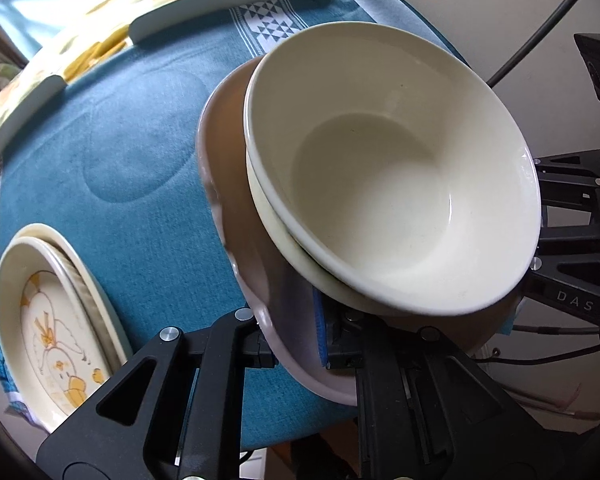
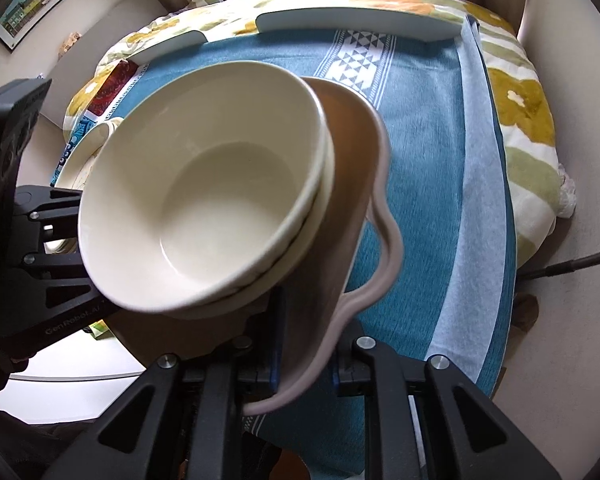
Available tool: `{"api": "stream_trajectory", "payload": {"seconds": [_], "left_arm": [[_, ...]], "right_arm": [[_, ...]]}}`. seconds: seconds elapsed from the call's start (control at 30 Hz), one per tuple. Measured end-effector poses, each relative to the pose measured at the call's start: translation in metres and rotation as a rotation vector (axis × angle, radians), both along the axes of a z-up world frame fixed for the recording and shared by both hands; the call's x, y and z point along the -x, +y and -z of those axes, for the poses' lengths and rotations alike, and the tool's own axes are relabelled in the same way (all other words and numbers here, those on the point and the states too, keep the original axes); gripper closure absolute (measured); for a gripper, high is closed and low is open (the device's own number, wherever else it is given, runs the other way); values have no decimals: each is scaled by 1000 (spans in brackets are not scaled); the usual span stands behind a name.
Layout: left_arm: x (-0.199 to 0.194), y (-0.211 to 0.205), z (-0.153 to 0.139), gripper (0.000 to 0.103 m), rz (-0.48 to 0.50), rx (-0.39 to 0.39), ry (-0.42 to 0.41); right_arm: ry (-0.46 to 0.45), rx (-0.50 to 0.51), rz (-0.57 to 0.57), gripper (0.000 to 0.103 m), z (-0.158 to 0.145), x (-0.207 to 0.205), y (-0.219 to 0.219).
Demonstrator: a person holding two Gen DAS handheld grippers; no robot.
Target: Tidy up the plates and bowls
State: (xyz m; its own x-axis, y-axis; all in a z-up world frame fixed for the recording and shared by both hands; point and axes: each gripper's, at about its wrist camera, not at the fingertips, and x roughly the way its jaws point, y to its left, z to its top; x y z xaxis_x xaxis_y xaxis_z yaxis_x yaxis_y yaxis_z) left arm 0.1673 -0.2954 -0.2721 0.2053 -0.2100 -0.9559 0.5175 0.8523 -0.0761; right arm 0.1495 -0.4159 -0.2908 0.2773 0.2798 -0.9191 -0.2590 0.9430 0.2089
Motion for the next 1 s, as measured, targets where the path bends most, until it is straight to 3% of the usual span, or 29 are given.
{"api": "stream_trajectory", "payload": {"seconds": [0.33,0.67,1.0], "left_arm": [[-8,39,-34,92,-44,22,-60],[-4,127,-85,92,-124,6,-132],[3,232,-78,92,-171,-32,-117]], "right_arm": [[-66,3,-29,87,-32,-9,28],[-137,6,-125,87,-77,-20,113],[-108,-6,-181,87,-62,-16,210]]}}
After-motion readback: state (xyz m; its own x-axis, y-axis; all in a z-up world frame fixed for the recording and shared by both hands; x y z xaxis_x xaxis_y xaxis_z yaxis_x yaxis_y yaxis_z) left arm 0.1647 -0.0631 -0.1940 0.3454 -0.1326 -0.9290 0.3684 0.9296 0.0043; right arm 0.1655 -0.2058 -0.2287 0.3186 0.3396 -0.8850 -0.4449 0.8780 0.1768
